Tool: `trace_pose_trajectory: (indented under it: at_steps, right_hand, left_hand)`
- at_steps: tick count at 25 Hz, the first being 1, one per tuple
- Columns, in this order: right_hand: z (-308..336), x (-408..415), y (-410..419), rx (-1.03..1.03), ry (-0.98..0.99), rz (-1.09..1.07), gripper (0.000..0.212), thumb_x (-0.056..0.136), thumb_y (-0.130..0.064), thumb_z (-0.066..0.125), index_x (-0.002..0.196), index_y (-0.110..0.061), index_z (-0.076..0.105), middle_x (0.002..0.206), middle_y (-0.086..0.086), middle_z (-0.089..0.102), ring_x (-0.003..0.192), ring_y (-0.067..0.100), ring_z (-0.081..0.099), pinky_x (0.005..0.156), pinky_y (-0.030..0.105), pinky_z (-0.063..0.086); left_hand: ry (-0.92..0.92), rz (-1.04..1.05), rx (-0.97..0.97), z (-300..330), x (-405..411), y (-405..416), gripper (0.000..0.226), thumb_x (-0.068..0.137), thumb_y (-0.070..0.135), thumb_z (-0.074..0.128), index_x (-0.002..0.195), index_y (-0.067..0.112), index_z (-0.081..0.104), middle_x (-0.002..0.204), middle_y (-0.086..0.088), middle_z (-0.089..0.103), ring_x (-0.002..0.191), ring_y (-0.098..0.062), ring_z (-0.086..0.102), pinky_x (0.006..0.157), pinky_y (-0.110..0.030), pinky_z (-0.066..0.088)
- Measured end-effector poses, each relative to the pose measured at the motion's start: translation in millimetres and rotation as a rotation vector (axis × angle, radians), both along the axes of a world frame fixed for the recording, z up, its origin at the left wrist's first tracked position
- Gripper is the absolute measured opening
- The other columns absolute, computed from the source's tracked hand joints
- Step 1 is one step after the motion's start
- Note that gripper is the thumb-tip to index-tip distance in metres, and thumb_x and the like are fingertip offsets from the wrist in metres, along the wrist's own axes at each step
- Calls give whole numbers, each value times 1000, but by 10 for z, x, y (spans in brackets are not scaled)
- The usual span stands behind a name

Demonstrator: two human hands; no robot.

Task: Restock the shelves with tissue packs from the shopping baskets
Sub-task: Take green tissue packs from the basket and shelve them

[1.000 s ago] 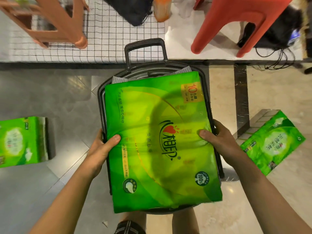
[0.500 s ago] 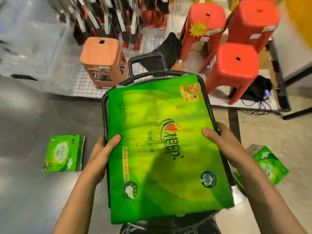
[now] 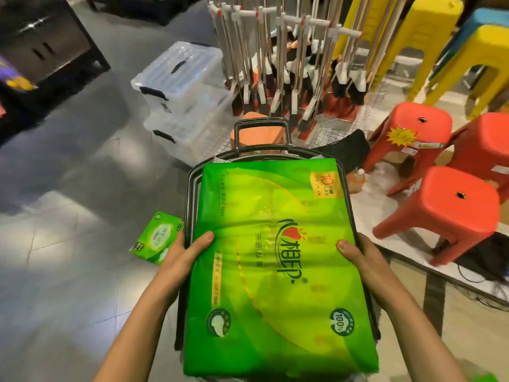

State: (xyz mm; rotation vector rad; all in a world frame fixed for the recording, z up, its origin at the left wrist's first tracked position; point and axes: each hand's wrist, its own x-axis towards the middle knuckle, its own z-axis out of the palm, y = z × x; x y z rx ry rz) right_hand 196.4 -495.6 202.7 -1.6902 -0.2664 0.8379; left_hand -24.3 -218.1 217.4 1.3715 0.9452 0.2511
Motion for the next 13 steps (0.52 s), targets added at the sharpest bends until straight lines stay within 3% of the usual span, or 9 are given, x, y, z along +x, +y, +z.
trace_pose_trajectory:
  at_steps: [2,6,9,13]
  right_hand:
    - [-42,159,68,1,16,90,92,53,-72,74,130,-23,57,111,-9,74,99,10,72,84,36,54]
    - [-31,407,387,6,33,357,109,45,-83,78,132,-21,56,114,-3,75,101,17,73,88,41,55]
    - [-14,362,729,17,31,560,100,53,-75,76,134,-22,53,113,-5,75,100,16,73,84,39,56]
    - [53,-115,1348,17,0,912,105,48,-84,77,131,-23,55,119,-1,73,105,22,71,94,51,54]
  left_hand:
    - [20,98,-20,16,-126,-147,121,33,80,83,135,23,53,118,3,73,105,-19,71,86,-36,56]
    - [67,316,17,53,-470,-564,115,31,84,79,127,23,57,110,4,75,95,-15,74,69,-25,57]
    - [94,516,31,97,-879,-860,108,42,78,79,129,18,56,112,0,74,93,-16,74,67,-25,56]
    - [81,896,37,183,-1556,-1462,108,42,74,84,127,13,58,106,-2,76,89,-15,75,67,-25,56]
